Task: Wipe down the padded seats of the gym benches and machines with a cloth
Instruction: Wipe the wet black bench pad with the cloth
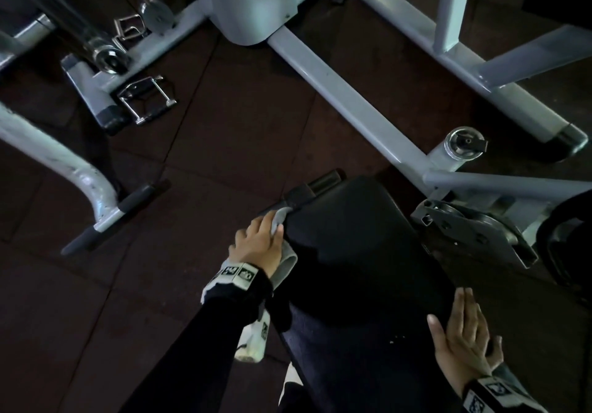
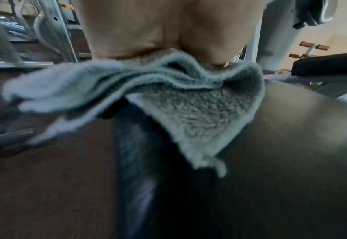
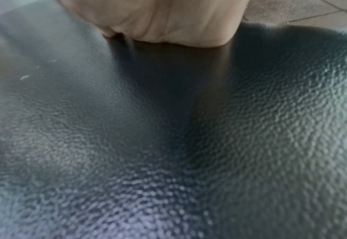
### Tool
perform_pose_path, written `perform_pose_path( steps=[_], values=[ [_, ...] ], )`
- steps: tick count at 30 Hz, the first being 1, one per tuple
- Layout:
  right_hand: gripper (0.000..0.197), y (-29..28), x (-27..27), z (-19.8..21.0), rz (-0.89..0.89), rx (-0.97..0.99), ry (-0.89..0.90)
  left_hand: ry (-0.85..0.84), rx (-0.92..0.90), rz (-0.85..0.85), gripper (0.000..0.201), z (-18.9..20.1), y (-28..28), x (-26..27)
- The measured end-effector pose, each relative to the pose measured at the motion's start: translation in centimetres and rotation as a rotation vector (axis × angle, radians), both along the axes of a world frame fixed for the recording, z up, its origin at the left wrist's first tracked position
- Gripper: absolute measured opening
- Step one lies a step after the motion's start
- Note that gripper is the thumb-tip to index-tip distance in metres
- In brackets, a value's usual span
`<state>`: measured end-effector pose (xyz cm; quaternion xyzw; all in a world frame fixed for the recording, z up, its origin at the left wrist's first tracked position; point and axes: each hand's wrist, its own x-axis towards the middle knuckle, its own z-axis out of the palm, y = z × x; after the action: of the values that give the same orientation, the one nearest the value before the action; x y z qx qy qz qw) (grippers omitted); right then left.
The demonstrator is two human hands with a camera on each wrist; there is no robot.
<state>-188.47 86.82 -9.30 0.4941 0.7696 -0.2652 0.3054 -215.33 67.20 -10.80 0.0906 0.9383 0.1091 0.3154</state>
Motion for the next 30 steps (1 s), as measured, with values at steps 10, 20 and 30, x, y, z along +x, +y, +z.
perform_pose_path(
  steps=[10, 20, 30],
  values=[
    [0.068, 0.1, 0.1, -0.3, -0.019, -0.007, -0.007, 0.000, -0.002, -0.261, 0.048, 0.2, 12.8, -1.5],
    [0.064, 0.6, -0.1, -0.1, -0.046, -0.068, -0.060, -0.035, 0.054, -0.247, 0.045, 0.5, 5.6, -2.1],
    [0.065, 0.7, 0.1, -0.2, -0.017, -0.091, -0.016, -0.092, 0.195, -0.442, 0.042, -1.0, 15.9, -4.1]
  ],
)
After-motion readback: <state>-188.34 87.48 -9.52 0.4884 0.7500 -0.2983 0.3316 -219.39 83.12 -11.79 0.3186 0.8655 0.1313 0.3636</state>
